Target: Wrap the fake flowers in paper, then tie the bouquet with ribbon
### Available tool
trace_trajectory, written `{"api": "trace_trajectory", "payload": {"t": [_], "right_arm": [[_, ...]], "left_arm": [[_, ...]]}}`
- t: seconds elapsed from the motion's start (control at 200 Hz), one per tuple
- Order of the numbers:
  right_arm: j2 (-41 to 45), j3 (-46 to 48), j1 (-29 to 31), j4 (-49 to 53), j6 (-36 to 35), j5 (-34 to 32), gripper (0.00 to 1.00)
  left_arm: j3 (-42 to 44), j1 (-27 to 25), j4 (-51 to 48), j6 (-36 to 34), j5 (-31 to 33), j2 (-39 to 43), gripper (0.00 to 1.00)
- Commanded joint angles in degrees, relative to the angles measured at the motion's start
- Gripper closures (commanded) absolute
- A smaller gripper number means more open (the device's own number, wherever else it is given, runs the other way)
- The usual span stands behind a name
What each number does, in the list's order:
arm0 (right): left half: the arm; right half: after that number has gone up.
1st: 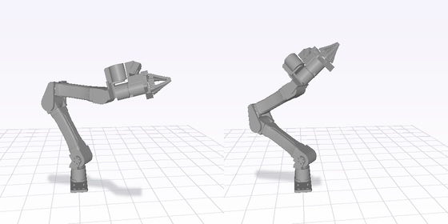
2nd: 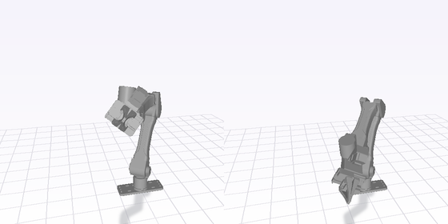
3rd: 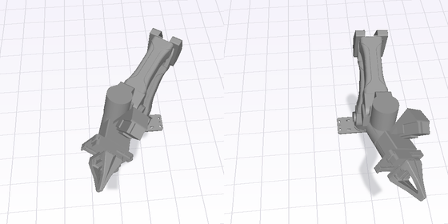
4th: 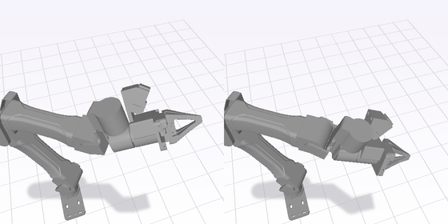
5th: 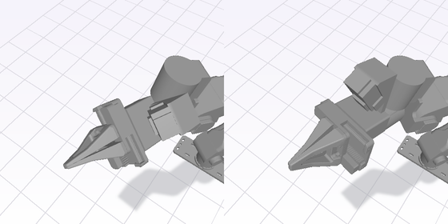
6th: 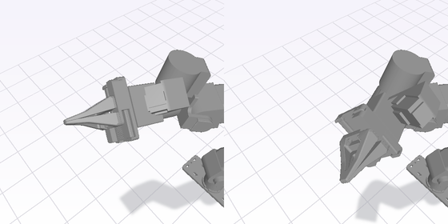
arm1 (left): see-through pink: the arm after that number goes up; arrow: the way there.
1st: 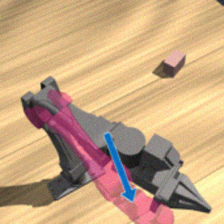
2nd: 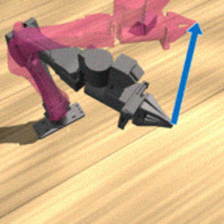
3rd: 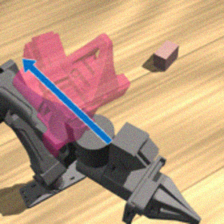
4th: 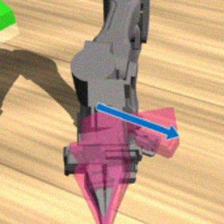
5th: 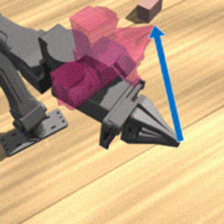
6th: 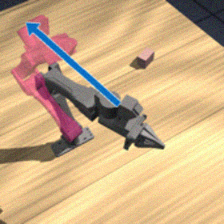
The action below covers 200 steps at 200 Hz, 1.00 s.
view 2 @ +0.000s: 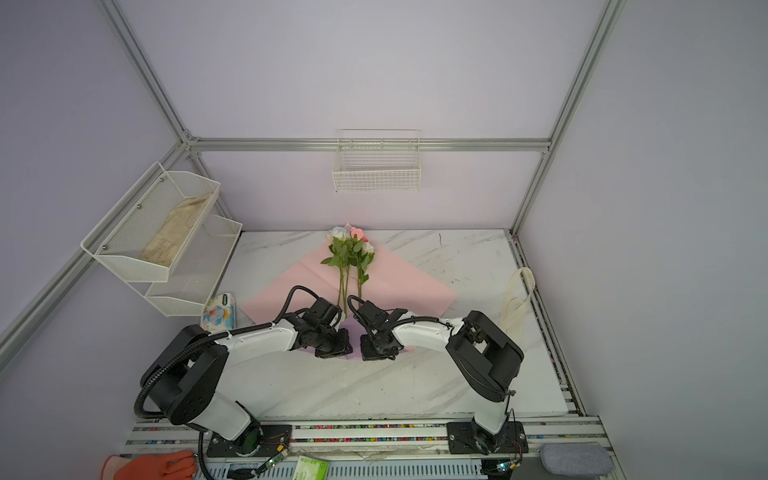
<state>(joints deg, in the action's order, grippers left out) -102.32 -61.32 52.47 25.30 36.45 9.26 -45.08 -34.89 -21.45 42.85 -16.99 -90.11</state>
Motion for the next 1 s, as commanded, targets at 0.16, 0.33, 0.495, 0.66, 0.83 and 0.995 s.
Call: {"api": "trace_trajectory", "payload": {"t": [0.16,0.33,0.495,0.66,0.83,0.995], "right_arm": [[0.44,2.26,0.34,6.58,0.94,-4.77,0.95],[3.42,2.77,0.35,6.50,0.91,-3.63,0.95],[3.28,4.84,-0.04,6.93,2.20,-5.07,0.94],[3.53,3.33,-0.23,4.92,2.01,-3.00,0.94],[4.09,0.83,-0.23,2.19,2.33,0.09,0.94],[0.75,-0.35,-0.29,3.81,3.41,-2.25,0.94]], "left_arm": [[2.15,0.04,-2.62,0.39,3.62,1.38,0.84],[2.89,0.05,-2.28,0.83,4.18,1.45,0.85],[2.82,0.09,-2.18,1.01,4.08,1.41,0.85],[2.84,0.08,-2.19,0.92,3.87,1.51,0.85],[2.73,0.09,-2.01,0.83,3.54,1.51,0.85],[2.74,0.10,-1.88,0.83,3.40,1.42,0.85]]}}
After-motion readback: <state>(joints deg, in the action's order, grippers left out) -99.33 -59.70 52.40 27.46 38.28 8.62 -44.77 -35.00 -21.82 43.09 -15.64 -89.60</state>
